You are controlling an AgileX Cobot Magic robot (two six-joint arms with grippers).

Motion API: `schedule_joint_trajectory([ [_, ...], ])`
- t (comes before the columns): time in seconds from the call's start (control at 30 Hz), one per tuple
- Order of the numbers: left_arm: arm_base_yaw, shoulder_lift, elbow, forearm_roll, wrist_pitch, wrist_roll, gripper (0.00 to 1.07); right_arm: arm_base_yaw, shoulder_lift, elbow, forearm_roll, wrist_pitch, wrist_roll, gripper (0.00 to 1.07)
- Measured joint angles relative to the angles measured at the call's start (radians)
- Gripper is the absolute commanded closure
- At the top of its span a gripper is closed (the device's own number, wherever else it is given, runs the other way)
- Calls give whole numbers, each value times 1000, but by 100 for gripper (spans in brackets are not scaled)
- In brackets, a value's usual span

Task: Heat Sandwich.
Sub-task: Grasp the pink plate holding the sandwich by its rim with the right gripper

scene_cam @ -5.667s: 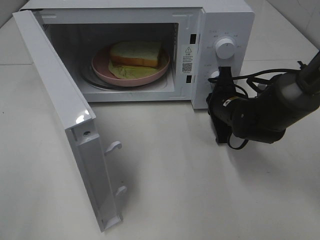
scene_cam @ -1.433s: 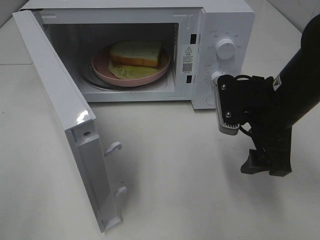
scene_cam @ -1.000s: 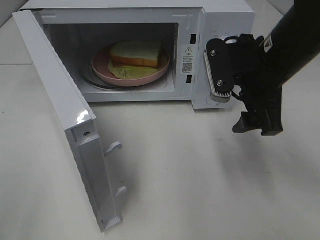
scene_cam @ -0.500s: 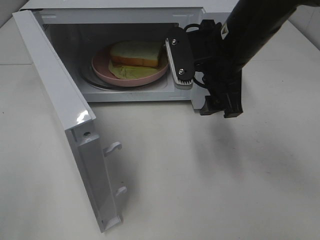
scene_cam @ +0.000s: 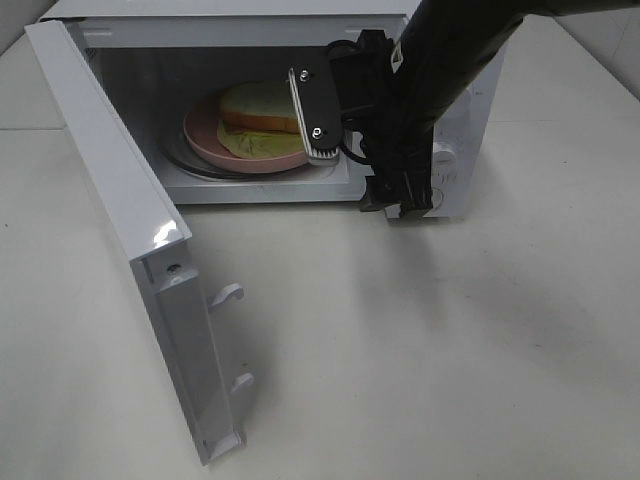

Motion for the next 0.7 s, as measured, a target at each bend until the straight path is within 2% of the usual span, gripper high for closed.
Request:
schedule_joint_trajectory([
  [0.7, 0, 0, 0, 0, 0, 0, 9, 8, 219, -193, 9, -69, 11, 26],
])
